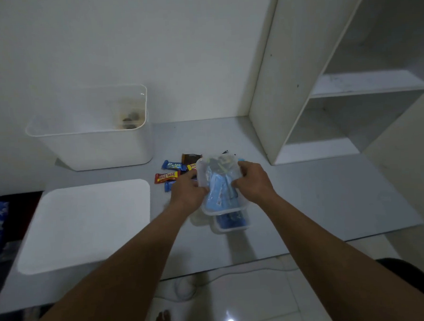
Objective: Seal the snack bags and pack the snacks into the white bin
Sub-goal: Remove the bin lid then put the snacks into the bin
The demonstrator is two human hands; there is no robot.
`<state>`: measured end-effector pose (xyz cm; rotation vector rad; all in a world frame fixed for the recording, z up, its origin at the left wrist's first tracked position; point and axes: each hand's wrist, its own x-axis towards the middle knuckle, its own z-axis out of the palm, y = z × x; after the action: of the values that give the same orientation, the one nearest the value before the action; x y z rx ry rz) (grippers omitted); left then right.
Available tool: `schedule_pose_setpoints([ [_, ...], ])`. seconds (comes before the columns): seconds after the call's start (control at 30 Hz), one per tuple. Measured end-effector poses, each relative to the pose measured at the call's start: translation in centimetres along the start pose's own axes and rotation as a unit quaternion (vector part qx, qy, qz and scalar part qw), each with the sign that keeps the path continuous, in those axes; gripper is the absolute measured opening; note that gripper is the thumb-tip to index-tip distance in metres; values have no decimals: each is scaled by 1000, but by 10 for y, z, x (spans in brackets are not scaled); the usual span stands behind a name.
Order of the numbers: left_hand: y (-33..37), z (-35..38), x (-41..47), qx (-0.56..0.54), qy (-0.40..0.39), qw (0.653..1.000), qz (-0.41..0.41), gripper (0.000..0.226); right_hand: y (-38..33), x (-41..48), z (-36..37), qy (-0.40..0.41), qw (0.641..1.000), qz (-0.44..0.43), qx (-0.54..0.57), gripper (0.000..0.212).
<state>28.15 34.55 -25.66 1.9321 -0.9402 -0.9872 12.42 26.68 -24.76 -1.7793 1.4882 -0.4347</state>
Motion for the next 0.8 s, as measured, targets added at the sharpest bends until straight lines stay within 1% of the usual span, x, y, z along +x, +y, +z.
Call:
schedule_pose_setpoints([
  [0.13,-11,25,0,21,-12,999,-33,62,25,-5,0,-2,1000,25,13,42],
  [0.23,-17,35,-1,55,-12,998,-42,61,40,-7,4,-8,999,38,27,54],
  [0.33,-23,40,-2,64,-8,997,-49,65,54,-5,10,-17,997,54,43,64],
  [0.4,-29,44,-2,24,-10,998,-63,70,62,-5,14,-20,997,49,48,68],
  [0.5,-38,48,-3,-53,-43,994,-80,79,70,-8,15,-40,996,40,74,74],
  [0.6,-46,53,-3,-108,-68,989,-72,78,77,-11,14,-76,992,39,91,75],
  [0.7,-46,53,-2,-109,-70,990,-61,75,80,-12,13,-100,988,36,111,74],
  [0.8,-44,49,0,-110,-74,989,-69,72,75,-14,9,-118,986,33,117,75],
])
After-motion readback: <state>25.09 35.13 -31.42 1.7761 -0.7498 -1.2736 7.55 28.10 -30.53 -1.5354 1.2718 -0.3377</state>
